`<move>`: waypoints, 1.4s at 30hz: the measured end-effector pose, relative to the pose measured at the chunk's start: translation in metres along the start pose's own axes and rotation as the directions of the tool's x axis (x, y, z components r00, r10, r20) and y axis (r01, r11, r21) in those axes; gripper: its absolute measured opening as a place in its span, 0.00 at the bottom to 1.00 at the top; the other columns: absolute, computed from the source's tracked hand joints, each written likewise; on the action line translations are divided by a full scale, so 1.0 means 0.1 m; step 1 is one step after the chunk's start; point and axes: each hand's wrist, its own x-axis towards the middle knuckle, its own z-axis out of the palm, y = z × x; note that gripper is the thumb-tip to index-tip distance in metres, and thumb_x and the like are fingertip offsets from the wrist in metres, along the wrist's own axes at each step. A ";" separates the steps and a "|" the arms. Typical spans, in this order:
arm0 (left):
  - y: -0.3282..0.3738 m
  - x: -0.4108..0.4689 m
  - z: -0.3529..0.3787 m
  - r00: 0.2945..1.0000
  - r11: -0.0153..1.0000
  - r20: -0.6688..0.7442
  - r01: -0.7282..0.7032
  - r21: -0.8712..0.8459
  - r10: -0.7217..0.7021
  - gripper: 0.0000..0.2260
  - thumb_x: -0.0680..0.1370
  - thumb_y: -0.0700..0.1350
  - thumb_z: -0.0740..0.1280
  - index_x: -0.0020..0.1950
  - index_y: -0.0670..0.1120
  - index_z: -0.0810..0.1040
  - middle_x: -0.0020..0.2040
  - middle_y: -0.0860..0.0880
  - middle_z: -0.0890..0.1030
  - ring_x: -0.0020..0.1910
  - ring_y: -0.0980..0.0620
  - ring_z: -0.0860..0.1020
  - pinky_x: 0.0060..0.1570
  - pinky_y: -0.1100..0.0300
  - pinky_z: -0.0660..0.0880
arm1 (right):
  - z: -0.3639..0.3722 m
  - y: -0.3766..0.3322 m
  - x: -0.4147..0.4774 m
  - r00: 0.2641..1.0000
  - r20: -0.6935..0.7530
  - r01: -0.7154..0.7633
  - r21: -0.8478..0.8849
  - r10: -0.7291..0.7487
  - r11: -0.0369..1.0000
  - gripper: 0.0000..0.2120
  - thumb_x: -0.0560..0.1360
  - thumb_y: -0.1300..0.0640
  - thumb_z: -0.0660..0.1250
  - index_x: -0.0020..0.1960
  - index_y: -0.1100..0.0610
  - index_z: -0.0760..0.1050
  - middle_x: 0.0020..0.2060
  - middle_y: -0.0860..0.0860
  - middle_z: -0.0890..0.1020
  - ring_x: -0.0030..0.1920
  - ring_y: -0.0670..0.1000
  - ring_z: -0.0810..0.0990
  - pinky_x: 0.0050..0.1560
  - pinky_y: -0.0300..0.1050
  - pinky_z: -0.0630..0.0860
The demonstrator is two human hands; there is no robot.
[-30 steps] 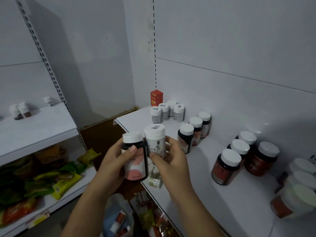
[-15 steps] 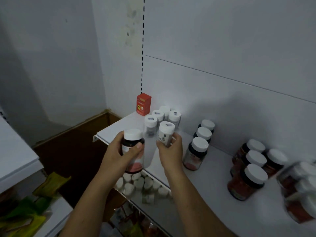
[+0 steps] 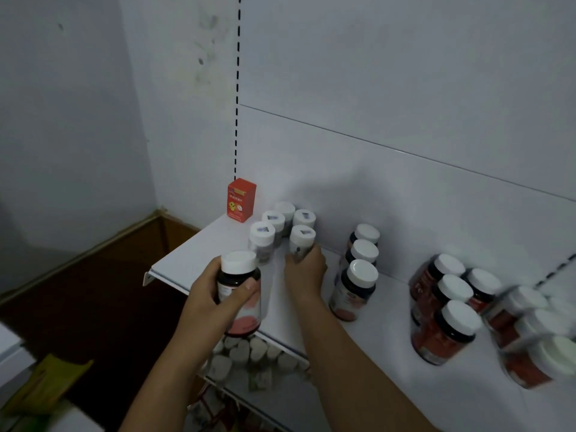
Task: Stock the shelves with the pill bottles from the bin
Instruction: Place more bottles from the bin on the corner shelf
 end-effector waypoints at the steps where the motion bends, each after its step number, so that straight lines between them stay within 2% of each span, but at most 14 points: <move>1: -0.01 0.00 -0.01 1.000 1.000 0.004 -0.001 -0.003 0.001 0.16 0.79 0.42 0.74 0.63 0.57 0.79 0.55 0.58 0.86 0.54 0.56 0.85 0.53 0.53 0.81 | 0.01 0.02 0.00 1.000 -0.013 0.009 0.001 -0.009 1.000 0.14 0.75 0.57 0.73 0.58 0.58 0.75 0.58 0.58 0.79 0.57 0.60 0.80 0.60 0.59 0.80; 5: 0.01 0.00 -0.03 1.000 1.000 0.020 -0.014 -0.003 0.014 0.17 0.77 0.46 0.73 0.65 0.56 0.79 0.57 0.57 0.86 0.57 0.55 0.84 0.54 0.54 0.81 | 0.01 0.01 -0.01 1.000 -0.006 0.017 -0.006 -0.017 1.000 0.13 0.76 0.57 0.74 0.56 0.59 0.75 0.57 0.57 0.70 0.54 0.57 0.73 0.60 0.49 0.76; 7: 0.03 0.00 -0.04 1.000 1.000 0.022 -0.016 -0.004 0.016 0.17 0.76 0.47 0.73 0.64 0.57 0.79 0.57 0.59 0.85 0.56 0.56 0.84 0.53 0.56 0.80 | 0.02 0.00 0.02 1.000 -0.012 0.013 -0.024 -0.013 1.000 0.12 0.75 0.55 0.74 0.55 0.58 0.75 0.55 0.57 0.72 0.53 0.57 0.72 0.58 0.49 0.76; 10: 0.04 0.00 -0.06 1.000 1.000 0.024 -0.017 0.015 0.017 0.16 0.78 0.43 0.73 0.63 0.57 0.79 0.55 0.60 0.85 0.55 0.58 0.84 0.52 0.57 0.80 | 0.05 0.01 0.08 1.000 -0.005 0.004 0.000 -0.004 1.000 0.13 0.74 0.54 0.74 0.54 0.58 0.76 0.52 0.58 0.79 0.52 0.59 0.80 0.53 0.54 0.81; 14: 0.03 -0.01 -0.09 1.000 0.999 0.018 -0.023 0.023 0.022 0.16 0.78 0.42 0.73 0.63 0.57 0.79 0.55 0.60 0.85 0.55 0.58 0.84 0.53 0.56 0.80 | 0.03 0.00 0.10 1.000 0.011 0.026 0.039 -0.026 0.999 0.15 0.76 0.56 0.74 0.59 0.59 0.78 0.54 0.58 0.82 0.53 0.58 0.82 0.53 0.50 0.80; 21: 0.05 0.00 -0.07 0.999 0.999 0.036 -0.030 0.015 0.030 0.17 0.76 0.48 0.75 0.64 0.56 0.79 0.57 0.56 0.86 0.57 0.53 0.84 0.57 0.48 0.82 | 0.00 0.02 0.08 0.999 0.032 0.016 0.047 -0.017 0.999 0.08 0.78 0.58 0.71 0.53 0.61 0.77 0.50 0.58 0.83 0.49 0.57 0.82 0.45 0.43 0.73; 24: 0.05 0.04 -0.04 0.998 0.999 0.050 -0.038 0.018 0.037 0.19 0.76 0.52 0.78 0.65 0.56 0.79 0.57 0.55 0.85 0.58 0.52 0.84 0.59 0.45 0.82 | -0.04 0.01 0.00 0.999 0.034 0.024 0.025 -0.024 0.999 0.06 0.79 0.58 0.68 0.53 0.60 0.76 0.51 0.60 0.81 0.49 0.57 0.81 0.46 0.42 0.73; 27: 0.06 0.07 0.01 0.997 0.998 0.061 -0.056 0.025 0.055 0.21 0.74 0.54 0.75 0.66 0.56 0.78 0.58 0.57 0.85 0.59 0.53 0.83 0.60 0.46 0.82 | -0.18 -0.13 -0.24 0.996 0.055 0.061 0.091 -0.066 0.994 0.04 0.80 0.60 0.65 0.54 0.58 0.76 0.53 0.58 0.81 0.50 0.54 0.80 0.42 0.38 0.72; 28: 0.06 0.08 0.04 0.996 0.998 0.062 -0.065 0.027 0.063 0.21 0.74 0.54 0.74 0.66 0.57 0.78 0.58 0.58 0.85 0.59 0.53 0.83 0.60 0.47 0.82 | -0.26 -0.19 -0.36 0.994 0.076 0.067 0.151 -0.079 0.986 0.05 0.82 0.60 0.64 0.57 0.57 0.77 0.53 0.55 0.82 0.51 0.53 0.80 0.45 0.37 0.73; 31: 0.07 0.11 0.14 0.995 0.996 0.059 -0.079 0.036 0.076 0.21 0.75 0.58 0.75 0.66 0.60 0.77 0.58 0.60 0.84 0.60 0.54 0.82 0.62 0.46 0.81 | -0.53 -0.37 -0.72 0.970 0.195 0.070 0.349 -0.145 0.935 0.11 0.86 0.58 0.60 0.61 0.53 0.80 0.53 0.50 0.85 0.53 0.48 0.83 0.55 0.43 0.80; 34: 0.11 0.12 0.28 0.994 0.995 0.068 -0.090 0.040 0.087 0.24 0.72 0.58 0.73 0.68 0.59 0.76 0.61 0.57 0.83 0.62 0.53 0.81 0.65 0.42 0.80 | -0.84 -0.47 -0.95 0.926 0.305 0.086 0.403 -0.222 0.911 0.15 0.86 0.62 0.58 0.60 0.50 0.82 0.55 0.47 0.86 0.55 0.47 0.84 0.58 0.45 0.82; 36: 0.15 0.11 0.38 0.992 0.994 0.077 -0.103 0.041 0.100 0.25 0.72 0.58 0.76 0.68 0.58 0.76 0.61 0.57 0.83 0.63 0.53 0.81 0.65 0.42 0.79 | -1.07 -0.50 -1.04 0.897 0.364 0.070 0.440 -0.249 0.895 0.19 0.84 0.67 0.58 0.62 0.48 0.80 0.57 0.46 0.86 0.59 0.47 0.84 0.60 0.46 0.82; 38: 0.18 0.11 0.48 0.987 0.991 0.099 -0.127 0.040 0.123 0.24 0.72 0.60 0.79 0.65 0.60 0.78 0.59 0.59 0.85 0.61 0.56 0.82 0.63 0.45 0.80 | -1.28 -0.48 -1.08 0.868 0.409 0.085 0.437 -0.282 0.895 0.22 0.81 0.69 0.61 0.68 0.49 0.78 0.60 0.46 0.85 0.62 0.47 0.82 0.61 0.46 0.81; 42: 0.27 0.06 0.70 0.968 0.987 0.191 -0.162 -0.001 0.160 0.19 0.69 0.61 0.75 0.59 0.66 0.81 0.58 0.61 0.86 0.59 0.57 0.83 0.57 0.55 0.81 | -1.62 -0.40 -1.14 0.863 0.379 0.235 0.283 -0.333 0.930 0.28 0.77 0.58 0.73 0.75 0.47 0.71 0.65 0.45 0.81 0.65 0.47 0.80 0.62 0.51 0.82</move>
